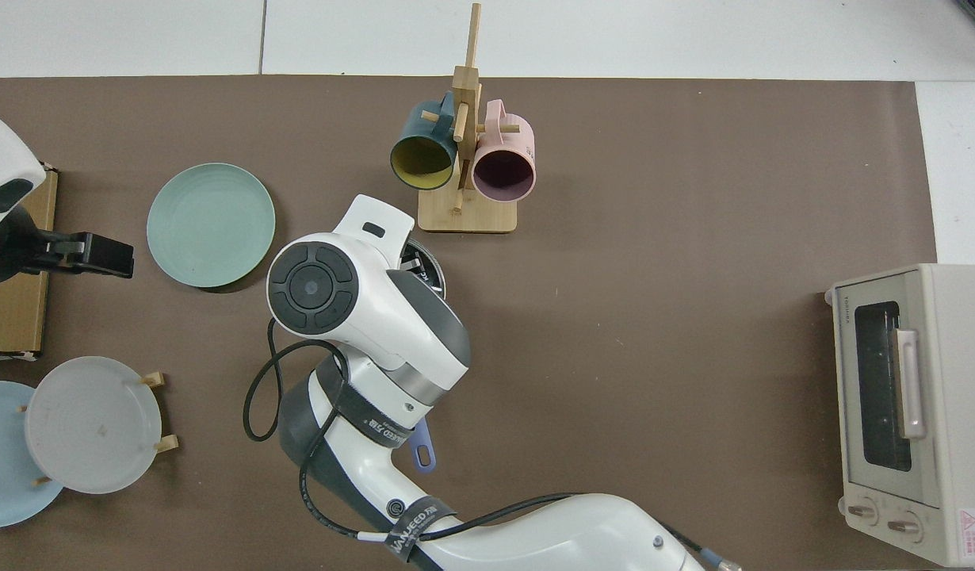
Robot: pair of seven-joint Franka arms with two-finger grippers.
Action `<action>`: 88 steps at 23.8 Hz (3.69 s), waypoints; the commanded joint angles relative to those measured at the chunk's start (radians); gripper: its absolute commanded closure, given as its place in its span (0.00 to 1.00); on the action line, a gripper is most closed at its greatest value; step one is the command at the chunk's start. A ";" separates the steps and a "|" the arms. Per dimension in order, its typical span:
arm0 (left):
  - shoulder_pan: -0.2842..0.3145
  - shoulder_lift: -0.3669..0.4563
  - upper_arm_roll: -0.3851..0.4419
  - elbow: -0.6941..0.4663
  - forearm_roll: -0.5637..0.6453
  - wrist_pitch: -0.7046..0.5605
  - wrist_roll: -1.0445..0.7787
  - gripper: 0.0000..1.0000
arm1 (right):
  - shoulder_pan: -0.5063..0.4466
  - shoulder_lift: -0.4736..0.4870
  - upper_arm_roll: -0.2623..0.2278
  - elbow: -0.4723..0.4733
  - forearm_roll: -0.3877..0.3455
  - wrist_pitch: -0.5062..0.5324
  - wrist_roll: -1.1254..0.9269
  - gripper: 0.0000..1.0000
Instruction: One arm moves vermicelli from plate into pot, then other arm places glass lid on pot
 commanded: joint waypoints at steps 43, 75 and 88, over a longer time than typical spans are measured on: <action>-0.012 -0.011 0.013 -0.011 -0.019 0.002 0.007 0.00 | -0.068 -0.224 0.002 -0.128 0.016 -0.019 -0.007 0.01; -0.009 -0.034 0.016 -0.013 -0.016 -0.032 0.000 0.00 | -0.685 -0.772 -0.004 -0.676 0.008 -0.243 -0.242 0.01; -0.010 -0.037 0.016 -0.019 -0.016 -0.030 -0.006 0.00 | -0.688 -0.773 -0.003 -0.673 0.052 -0.292 -0.315 0.01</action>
